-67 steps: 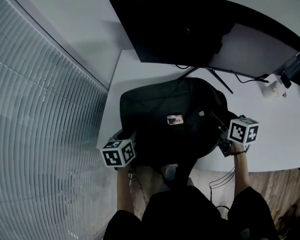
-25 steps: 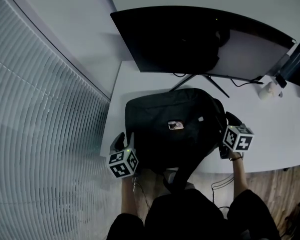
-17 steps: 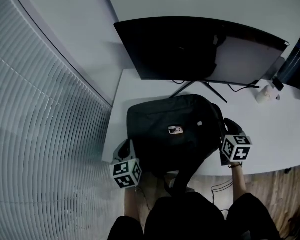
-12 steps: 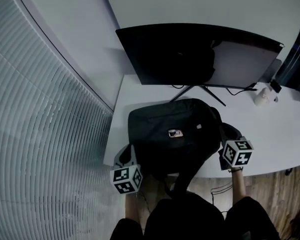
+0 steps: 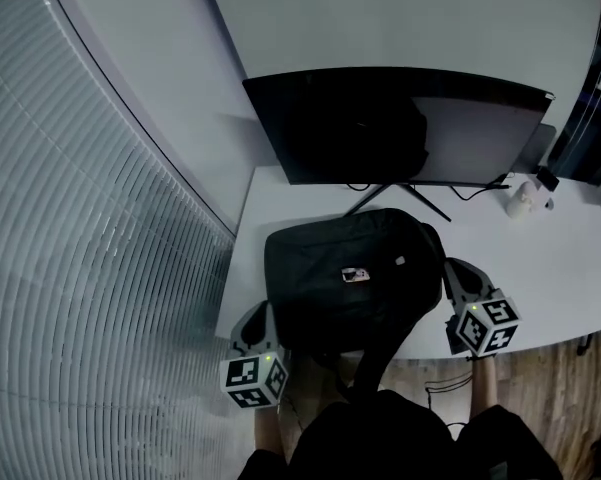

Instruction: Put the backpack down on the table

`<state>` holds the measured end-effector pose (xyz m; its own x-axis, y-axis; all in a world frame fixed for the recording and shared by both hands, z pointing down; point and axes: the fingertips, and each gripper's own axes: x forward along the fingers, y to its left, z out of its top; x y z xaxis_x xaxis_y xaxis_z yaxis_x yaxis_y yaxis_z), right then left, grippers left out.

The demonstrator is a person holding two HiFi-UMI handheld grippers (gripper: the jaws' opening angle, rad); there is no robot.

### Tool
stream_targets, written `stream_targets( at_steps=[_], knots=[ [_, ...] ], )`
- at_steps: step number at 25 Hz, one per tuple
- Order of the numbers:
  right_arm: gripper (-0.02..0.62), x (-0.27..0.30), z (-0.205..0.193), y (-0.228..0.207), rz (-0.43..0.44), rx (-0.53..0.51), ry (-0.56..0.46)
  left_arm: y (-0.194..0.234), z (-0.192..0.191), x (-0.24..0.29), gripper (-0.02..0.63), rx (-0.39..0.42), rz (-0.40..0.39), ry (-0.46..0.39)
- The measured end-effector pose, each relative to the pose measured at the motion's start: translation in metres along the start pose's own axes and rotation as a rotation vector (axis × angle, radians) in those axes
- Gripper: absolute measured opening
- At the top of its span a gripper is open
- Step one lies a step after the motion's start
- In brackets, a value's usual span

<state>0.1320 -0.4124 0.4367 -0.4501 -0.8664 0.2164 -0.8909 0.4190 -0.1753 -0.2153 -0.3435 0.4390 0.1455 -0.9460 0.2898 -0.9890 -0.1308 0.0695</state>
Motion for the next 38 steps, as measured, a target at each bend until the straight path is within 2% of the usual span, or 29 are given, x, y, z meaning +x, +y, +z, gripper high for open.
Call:
stream_targets(
  at_steps=[6,16,38],
  knots=[
    [0.014,-0.019,0.014,0.009,0.023,0.005,-0.083,-0.004,0.010,-0.016,0.015,0.021,-0.003,-0.058],
    [0.014,-0.031,0.030,0.023,0.050,-0.019,-0.128,-0.001,0.025,-0.031,0.015,0.049,0.004,-0.115],
    [0.014,-0.033,0.032,0.016,0.032,-0.041,-0.144,0.007,0.011,-0.030,0.015,0.069,0.043,-0.078]
  ],
)
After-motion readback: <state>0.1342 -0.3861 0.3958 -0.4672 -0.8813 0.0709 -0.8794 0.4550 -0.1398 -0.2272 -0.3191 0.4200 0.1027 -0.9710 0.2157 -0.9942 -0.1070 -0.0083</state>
